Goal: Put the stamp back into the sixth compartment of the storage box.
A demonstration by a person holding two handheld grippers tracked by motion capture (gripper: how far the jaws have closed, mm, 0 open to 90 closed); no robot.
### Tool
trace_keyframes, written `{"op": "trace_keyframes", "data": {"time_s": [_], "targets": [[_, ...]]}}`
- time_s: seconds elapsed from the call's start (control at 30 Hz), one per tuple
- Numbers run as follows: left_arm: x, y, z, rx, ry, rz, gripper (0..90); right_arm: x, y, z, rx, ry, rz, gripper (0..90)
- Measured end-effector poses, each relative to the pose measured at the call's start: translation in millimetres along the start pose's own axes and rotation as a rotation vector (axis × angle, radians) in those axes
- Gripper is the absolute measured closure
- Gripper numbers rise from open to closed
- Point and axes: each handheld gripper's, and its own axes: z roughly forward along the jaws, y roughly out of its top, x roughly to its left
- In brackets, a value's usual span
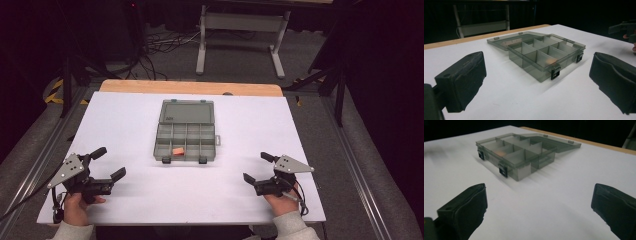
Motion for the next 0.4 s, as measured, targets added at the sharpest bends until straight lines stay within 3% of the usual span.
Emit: {"op": "trace_keyframes", "data": {"time_s": [0.07, 0.17, 0.4], "targets": [[-0.3, -0.9, 0.2, 0.006, 0.002, 0.000, 1.8, 0.1, -3.7, 4.6, 0.028, -0.005, -0.007, 1.2], [-0.6, -2.2, 1.2, 0.007, 0.004, 0.001, 1.8, 1.5, -2.4, 4.6, 0.009, -0.005, -0.021, 1.3], [-1.5, -5.1, 2.9, 0.011, 0.011, 0.005, 1.8, 1.1, -2.6, 1.7, -0.011, -0.003, -0.003, 1.0]]}}
